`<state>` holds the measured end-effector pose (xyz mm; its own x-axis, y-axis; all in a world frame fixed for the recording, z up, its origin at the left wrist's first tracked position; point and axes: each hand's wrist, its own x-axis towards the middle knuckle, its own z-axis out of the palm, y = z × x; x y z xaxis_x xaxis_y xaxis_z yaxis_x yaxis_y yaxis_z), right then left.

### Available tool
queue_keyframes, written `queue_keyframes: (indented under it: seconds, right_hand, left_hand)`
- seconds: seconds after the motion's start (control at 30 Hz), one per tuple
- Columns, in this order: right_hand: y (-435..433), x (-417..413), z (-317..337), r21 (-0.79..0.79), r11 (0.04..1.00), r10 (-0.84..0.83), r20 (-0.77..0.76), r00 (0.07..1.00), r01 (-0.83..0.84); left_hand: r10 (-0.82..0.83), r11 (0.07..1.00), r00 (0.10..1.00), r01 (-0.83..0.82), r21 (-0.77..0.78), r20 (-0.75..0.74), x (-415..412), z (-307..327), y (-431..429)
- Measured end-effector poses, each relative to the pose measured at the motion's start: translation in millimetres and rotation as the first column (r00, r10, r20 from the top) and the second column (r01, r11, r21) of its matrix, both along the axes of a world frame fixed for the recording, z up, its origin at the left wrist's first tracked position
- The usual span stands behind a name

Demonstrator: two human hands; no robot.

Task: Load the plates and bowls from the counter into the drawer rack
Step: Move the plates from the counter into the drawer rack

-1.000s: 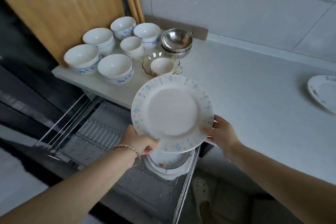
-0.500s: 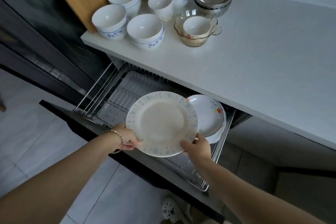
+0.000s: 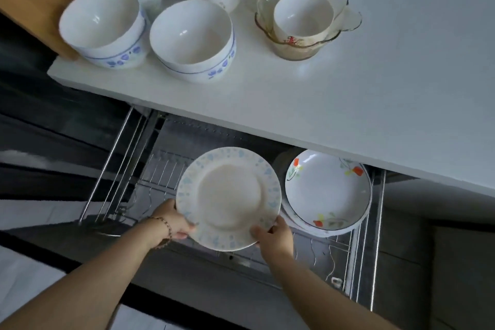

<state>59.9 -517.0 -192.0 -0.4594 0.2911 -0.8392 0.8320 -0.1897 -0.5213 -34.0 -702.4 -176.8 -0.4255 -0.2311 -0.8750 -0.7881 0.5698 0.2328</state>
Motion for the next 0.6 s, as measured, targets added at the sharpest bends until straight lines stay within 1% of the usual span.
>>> queue_keyframes:
  seconds: [0.13, 0.23, 0.4, 0.5, 0.6]
  right_hand:
    - [-29, -27, -36, 0.020, 0.996, -0.084, 0.100, 0.991, 0.083]
    - [-38, -43, -63, 0.065, 0.993, -0.109, 0.145, 0.983, 0.101]
    - [-40, -58, -111, 0.181, 0.979, -0.128, 0.178, 0.976, 0.095]
    - [-44, -59, -127, 0.249, 0.965, -0.135, 0.188, 0.973, 0.085]
    - [-48, -63, -132, 0.284, 0.953, -0.157, 0.157, 0.975, 0.107]
  left_hand:
    - [-0.123, 0.992, 0.992, 0.123, 0.002, 0.009, -38, -40, -13]
    - [-0.150, 0.989, 0.989, 0.150, -0.014, -0.004, -56, -75, -18]
    - [-0.236, 0.971, 0.968, 0.232, -0.053, -0.089, -62, -128, -16]
    - [-0.249, 0.968, 0.963, 0.243, -0.061, -0.107, -65, -146, -14]
    - [-0.275, 0.960, 0.952, 0.266, -0.084, -0.134, -77, -157, -12]
